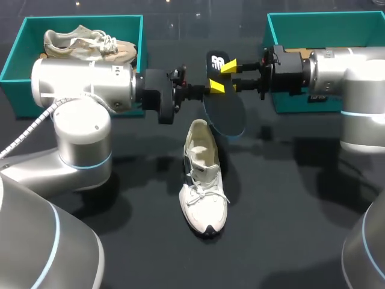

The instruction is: Take the shoe out of the shoebox, open the shoe tongue, remove and reinsert the insole, then place the shoe into the shoebox

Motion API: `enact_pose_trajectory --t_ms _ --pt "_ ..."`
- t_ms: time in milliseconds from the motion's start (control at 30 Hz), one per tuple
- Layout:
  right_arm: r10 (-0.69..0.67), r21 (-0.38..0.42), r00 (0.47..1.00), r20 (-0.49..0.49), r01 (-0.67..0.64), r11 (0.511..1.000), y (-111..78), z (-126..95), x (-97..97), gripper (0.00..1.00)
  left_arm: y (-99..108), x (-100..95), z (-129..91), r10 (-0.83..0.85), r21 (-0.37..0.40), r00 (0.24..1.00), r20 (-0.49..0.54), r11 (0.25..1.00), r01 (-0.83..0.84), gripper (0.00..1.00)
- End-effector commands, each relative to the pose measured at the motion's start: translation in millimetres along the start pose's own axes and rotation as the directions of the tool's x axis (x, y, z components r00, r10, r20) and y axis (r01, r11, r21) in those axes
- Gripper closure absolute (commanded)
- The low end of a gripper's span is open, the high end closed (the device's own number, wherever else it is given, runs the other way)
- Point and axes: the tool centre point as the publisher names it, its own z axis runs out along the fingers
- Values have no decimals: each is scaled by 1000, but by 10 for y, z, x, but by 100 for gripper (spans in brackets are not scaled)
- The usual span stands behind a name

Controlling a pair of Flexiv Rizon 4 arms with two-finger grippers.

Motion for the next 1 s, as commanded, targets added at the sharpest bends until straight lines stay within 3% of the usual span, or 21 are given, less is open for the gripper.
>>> enact_pose_trajectory --t_ms 33,167,267,700,833,867,933,967,1000 --pt "-13 -15 1000 3 13 1000 -89 -162 8 0 -92 3 -286 -27 -7 999 -28 1000 27 100" --pt "-34 -18 999 9 34 999 -131 -294 16 0 -111 0 -441 -112 29 994 -2 993 112 100" --pt "-34 -18 999 9 34 999 -131 -294 16 0 -141 50 -535 -185 143 982 22 973 180 100" --pt "-34 -18 999 9 34 999 -131 -294 16 0 -168 68 -529 -203 159 979 0 967 201 100" --pt "-34 -18 999 9 34 999 -131 -294 16 0 -172 5 -533 -527 201 849 -36 829 523 100" --pt "-34 -18 999 9 34 999 -131 -294 16 0 -159 -4 -551 -617 217 785 -56 760 612 100" --pt "-34 -18 999 9 34 999 -131 -294 16 0 -123 -28 -610 -800 279 593 -90 552 786 100" --pt "-34 -18 999 9 34 999 -131 -294 16 0 -111 -34 -637 -842 280 529 -104 486 828 100" --pt "-34 -18 999 9 34 999 -131 -294 16 0 -122 -44 -669 -852 266 511 -111 470 842 100"
